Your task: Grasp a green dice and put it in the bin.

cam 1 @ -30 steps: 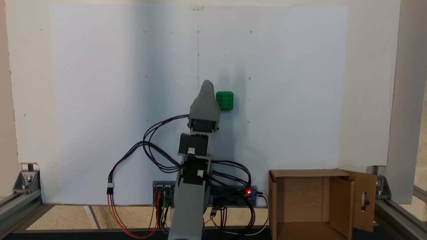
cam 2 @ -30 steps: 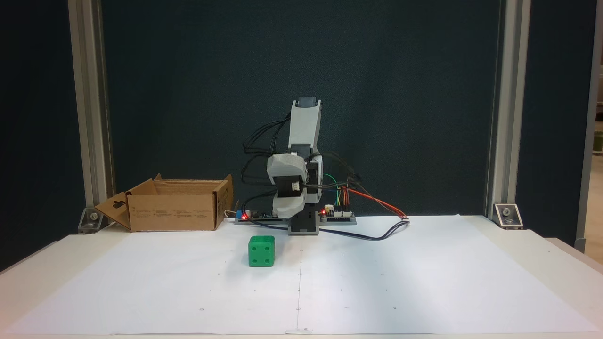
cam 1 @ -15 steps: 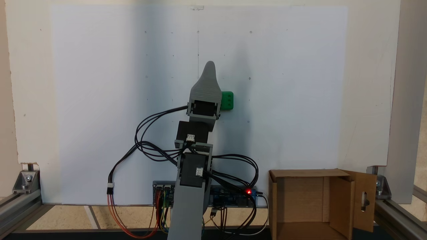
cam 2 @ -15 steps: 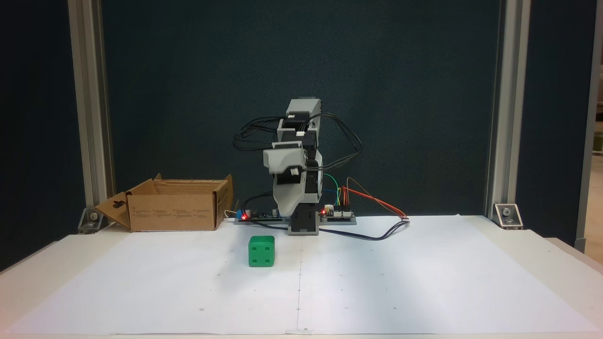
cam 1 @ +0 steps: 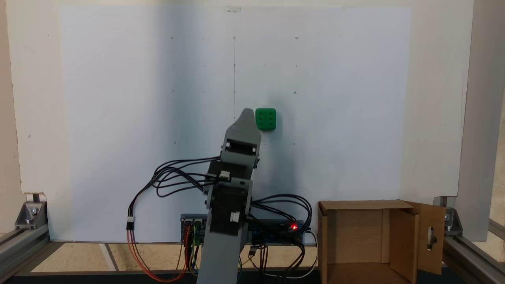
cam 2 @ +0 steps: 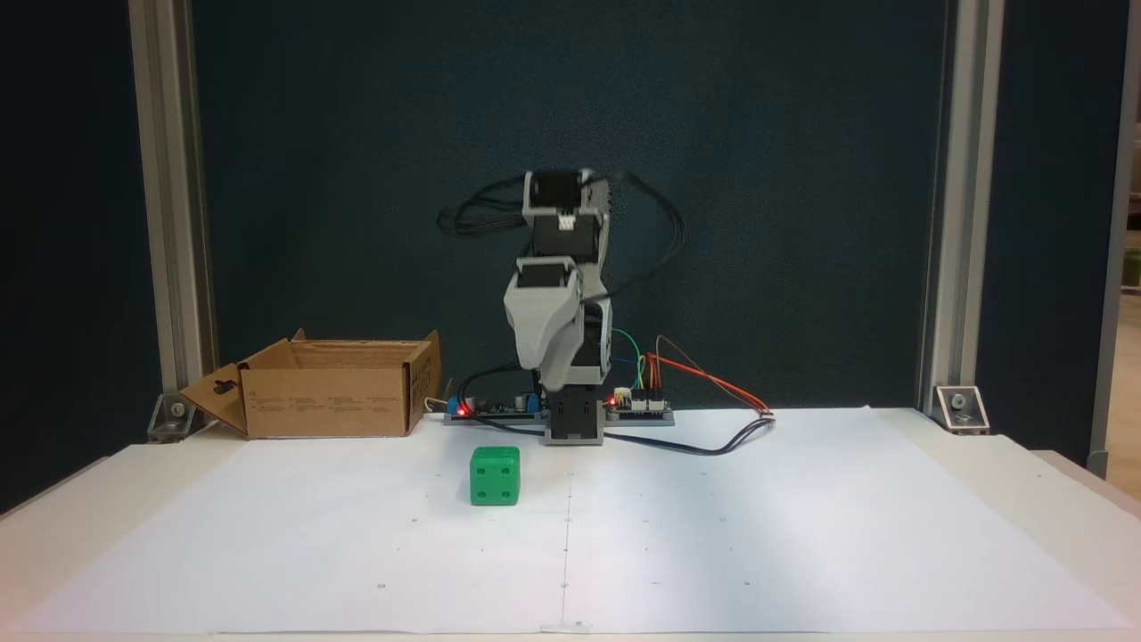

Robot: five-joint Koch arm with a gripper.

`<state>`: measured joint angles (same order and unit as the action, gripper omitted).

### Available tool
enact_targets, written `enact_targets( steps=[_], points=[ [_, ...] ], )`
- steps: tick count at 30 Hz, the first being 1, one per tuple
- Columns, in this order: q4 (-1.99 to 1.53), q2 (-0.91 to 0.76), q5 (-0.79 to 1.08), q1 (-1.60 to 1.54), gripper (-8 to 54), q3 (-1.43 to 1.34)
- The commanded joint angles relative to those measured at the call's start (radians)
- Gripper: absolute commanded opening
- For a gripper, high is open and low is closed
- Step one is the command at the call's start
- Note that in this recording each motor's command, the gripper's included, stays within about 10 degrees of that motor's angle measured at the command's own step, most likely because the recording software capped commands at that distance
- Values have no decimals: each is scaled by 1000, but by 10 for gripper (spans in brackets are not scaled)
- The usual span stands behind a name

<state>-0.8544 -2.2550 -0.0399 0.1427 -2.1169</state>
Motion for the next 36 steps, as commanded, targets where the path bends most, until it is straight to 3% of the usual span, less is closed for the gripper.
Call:
enact_targets(
  steps=[1, 15, 26, 36],
  points=[
    [-104, 0, 12, 14, 438, 77],
    [-150, 330, 144, 118, 453, 299],
    [-135, 383, 331, 118, 447, 316],
    [-106, 434, 364, 120, 447, 316]
  ],
)
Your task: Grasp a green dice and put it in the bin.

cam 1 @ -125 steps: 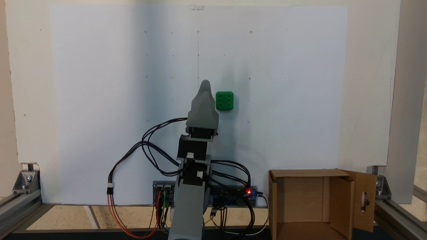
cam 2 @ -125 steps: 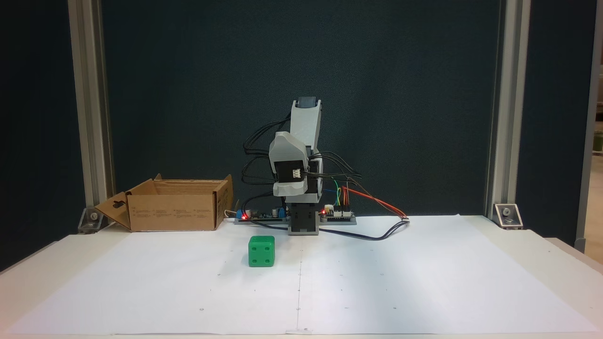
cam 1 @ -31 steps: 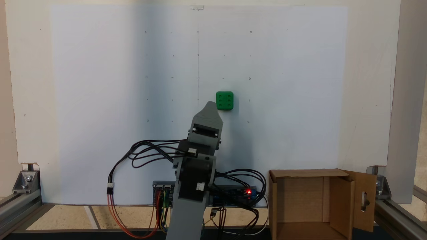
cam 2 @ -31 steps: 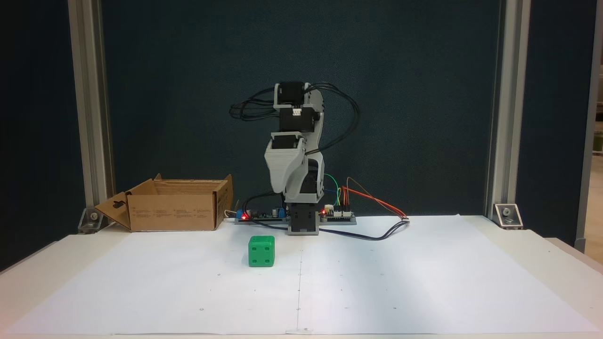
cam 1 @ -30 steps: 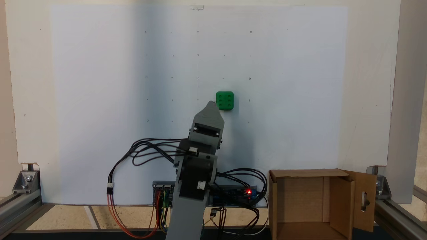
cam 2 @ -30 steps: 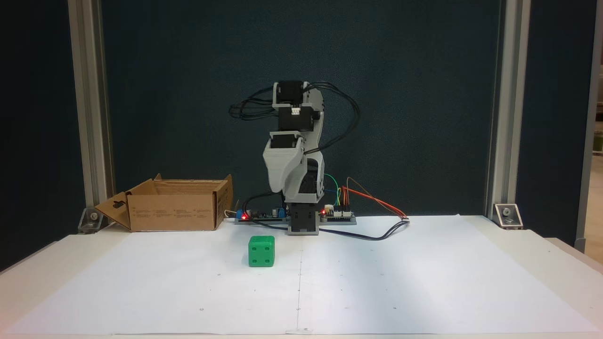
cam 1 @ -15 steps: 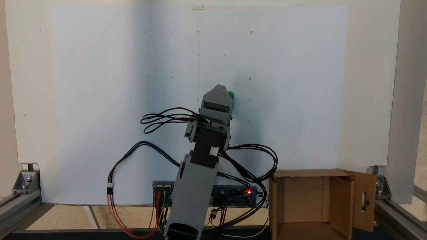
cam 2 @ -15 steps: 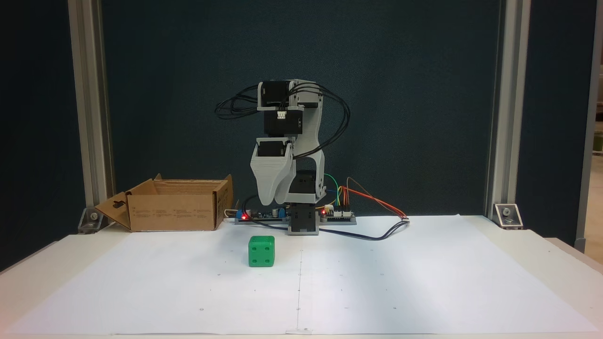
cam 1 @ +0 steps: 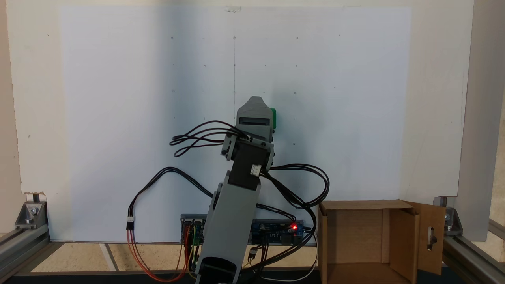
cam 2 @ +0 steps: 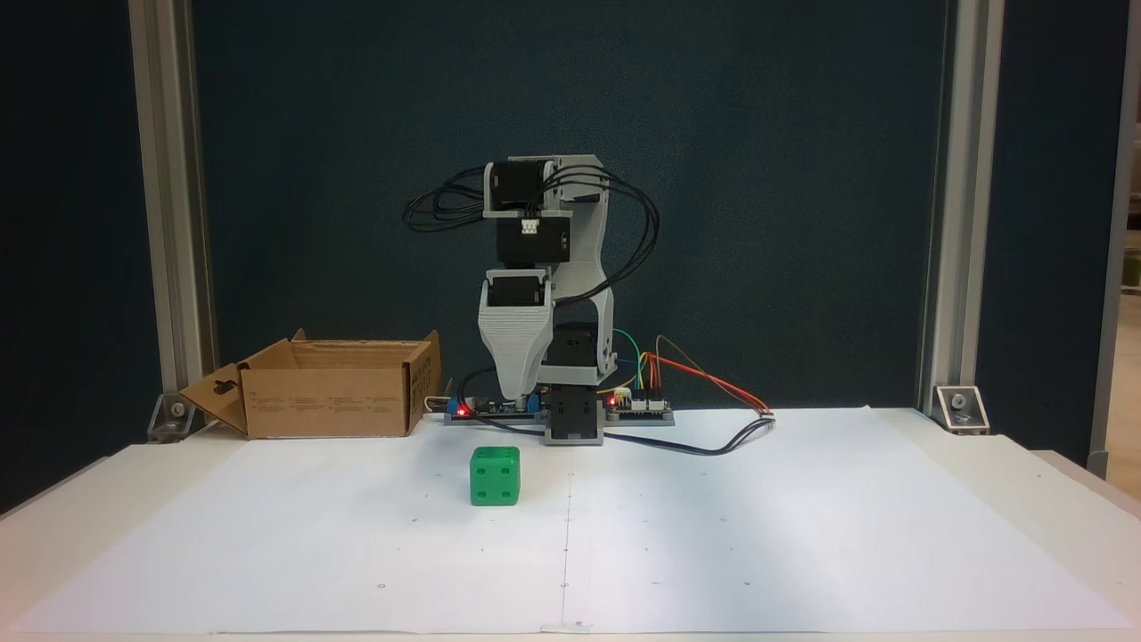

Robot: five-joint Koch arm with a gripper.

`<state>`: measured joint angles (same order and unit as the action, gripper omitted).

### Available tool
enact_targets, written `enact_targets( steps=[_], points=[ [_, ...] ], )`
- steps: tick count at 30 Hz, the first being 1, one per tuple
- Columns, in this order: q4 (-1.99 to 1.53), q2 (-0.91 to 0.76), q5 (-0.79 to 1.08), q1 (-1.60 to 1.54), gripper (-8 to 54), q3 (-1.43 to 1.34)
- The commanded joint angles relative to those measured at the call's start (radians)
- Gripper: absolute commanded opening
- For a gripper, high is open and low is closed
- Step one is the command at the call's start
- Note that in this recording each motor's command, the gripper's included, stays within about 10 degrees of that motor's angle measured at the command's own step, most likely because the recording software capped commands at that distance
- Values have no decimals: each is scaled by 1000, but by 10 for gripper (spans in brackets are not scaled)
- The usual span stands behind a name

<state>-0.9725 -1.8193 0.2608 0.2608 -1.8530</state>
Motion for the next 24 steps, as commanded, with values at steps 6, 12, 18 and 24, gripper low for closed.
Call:
enact_targets(
  steps=[6, 12, 18, 24],
  points=[
    [26, 21, 69, 2, 448, 52],
    [34, 21, 97, 25, 448, 52],
    [34, 21, 117, 60, 448, 60],
    [31, 28, 153, 92, 448, 64]
  ],
)
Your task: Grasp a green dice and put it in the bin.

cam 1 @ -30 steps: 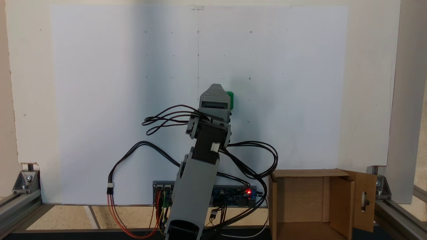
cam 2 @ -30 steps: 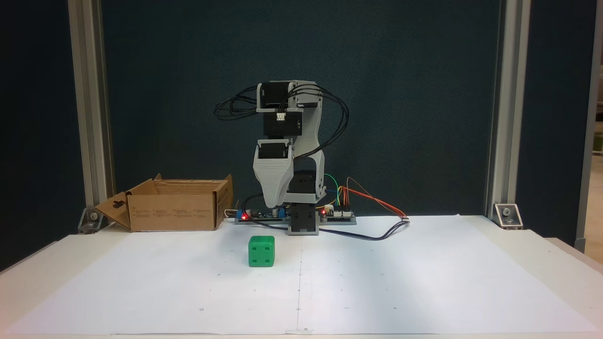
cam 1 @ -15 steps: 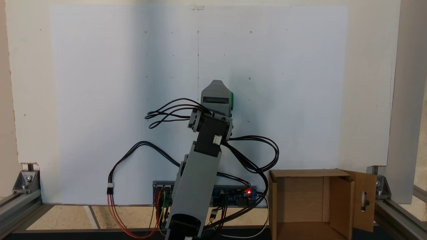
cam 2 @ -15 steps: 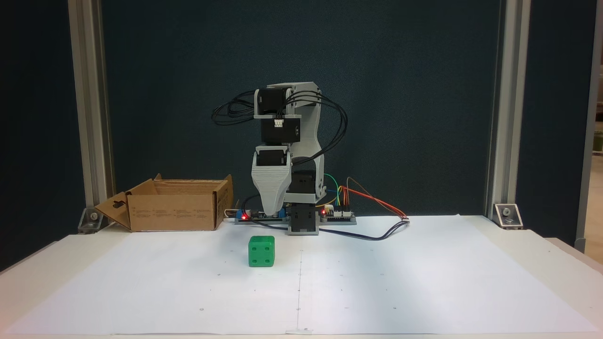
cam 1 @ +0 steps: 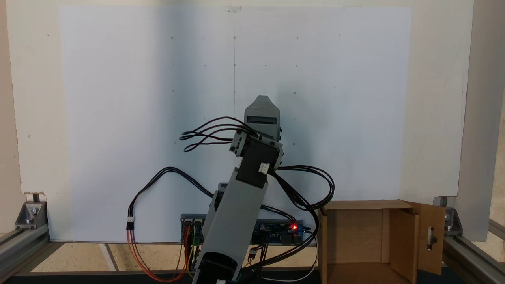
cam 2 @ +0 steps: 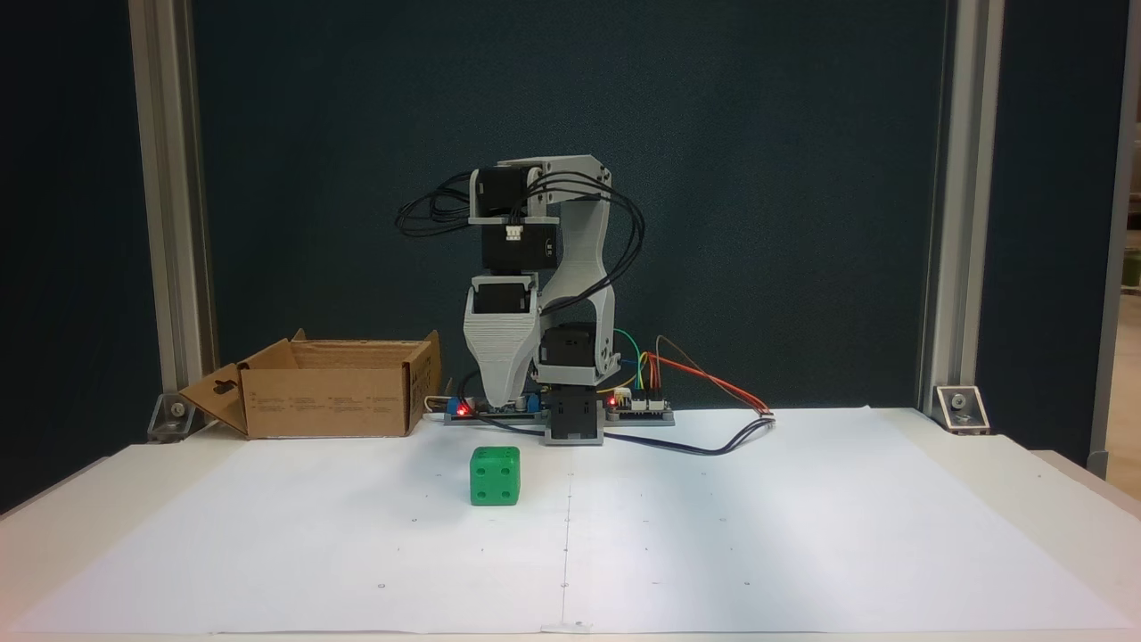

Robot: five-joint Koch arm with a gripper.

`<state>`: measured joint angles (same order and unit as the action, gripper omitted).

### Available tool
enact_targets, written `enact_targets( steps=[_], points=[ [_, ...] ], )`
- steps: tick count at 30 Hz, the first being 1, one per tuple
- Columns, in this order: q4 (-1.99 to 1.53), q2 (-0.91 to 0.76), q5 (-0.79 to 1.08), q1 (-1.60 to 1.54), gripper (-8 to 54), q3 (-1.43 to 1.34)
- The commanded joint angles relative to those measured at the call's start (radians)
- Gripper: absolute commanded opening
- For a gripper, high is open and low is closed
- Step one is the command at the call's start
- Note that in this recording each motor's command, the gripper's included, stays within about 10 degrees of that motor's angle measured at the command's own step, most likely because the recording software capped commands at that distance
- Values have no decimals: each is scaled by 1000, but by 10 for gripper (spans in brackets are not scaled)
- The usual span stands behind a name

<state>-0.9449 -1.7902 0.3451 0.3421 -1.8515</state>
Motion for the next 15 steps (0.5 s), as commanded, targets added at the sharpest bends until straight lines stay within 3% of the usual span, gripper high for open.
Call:
enact_targets(
  steps=[1, 15],
  points=[
    [5, 3, 71, 15, 448, 63],
    [109, 43, 71, 6, 444, -26]
  ],
)
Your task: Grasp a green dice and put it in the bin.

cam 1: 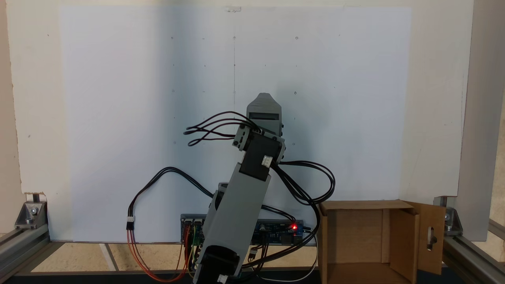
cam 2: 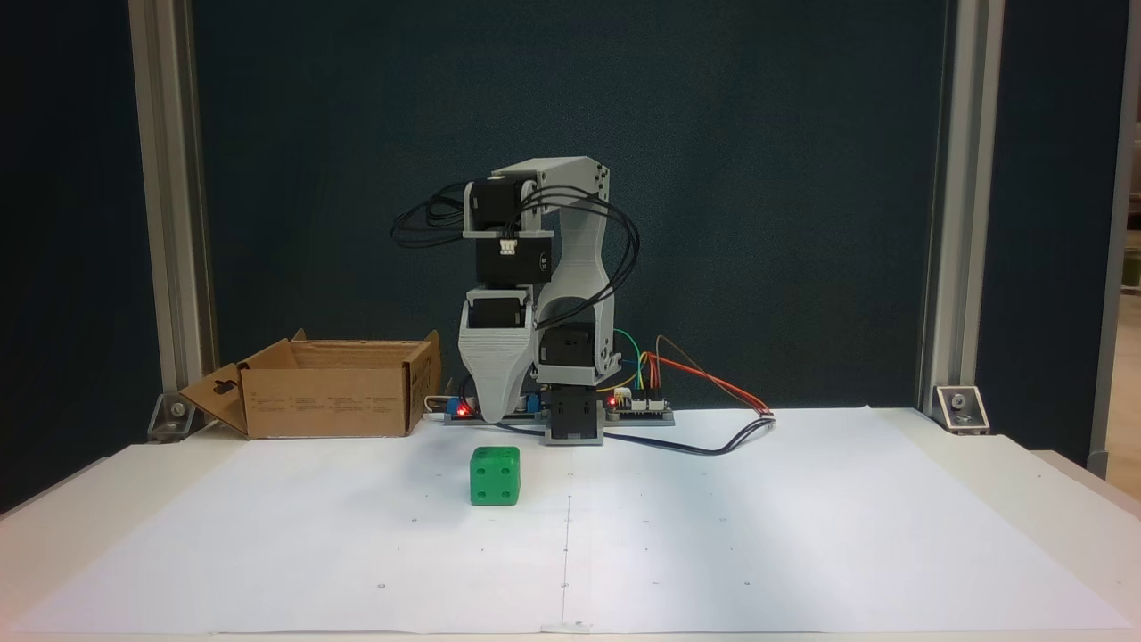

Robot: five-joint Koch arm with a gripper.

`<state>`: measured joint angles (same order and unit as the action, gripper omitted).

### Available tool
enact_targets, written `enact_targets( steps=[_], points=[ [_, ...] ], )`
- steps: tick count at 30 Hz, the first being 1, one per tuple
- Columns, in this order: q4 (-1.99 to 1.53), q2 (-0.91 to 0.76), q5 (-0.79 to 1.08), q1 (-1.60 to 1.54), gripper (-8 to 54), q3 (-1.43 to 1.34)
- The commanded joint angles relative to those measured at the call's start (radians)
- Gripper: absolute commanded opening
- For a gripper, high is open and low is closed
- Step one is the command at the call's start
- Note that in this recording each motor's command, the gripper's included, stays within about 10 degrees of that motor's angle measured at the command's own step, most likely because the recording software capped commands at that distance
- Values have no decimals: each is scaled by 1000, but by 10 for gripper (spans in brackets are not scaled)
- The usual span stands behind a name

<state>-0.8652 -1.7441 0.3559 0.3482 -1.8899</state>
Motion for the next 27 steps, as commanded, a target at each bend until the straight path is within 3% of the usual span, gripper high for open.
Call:
enact_targets(
  steps=[1, 27],
  points=[
    [41, -2, 60, 0, 444, -2],
    [215, 163, 77, -11, 439, -137]
  ],
)
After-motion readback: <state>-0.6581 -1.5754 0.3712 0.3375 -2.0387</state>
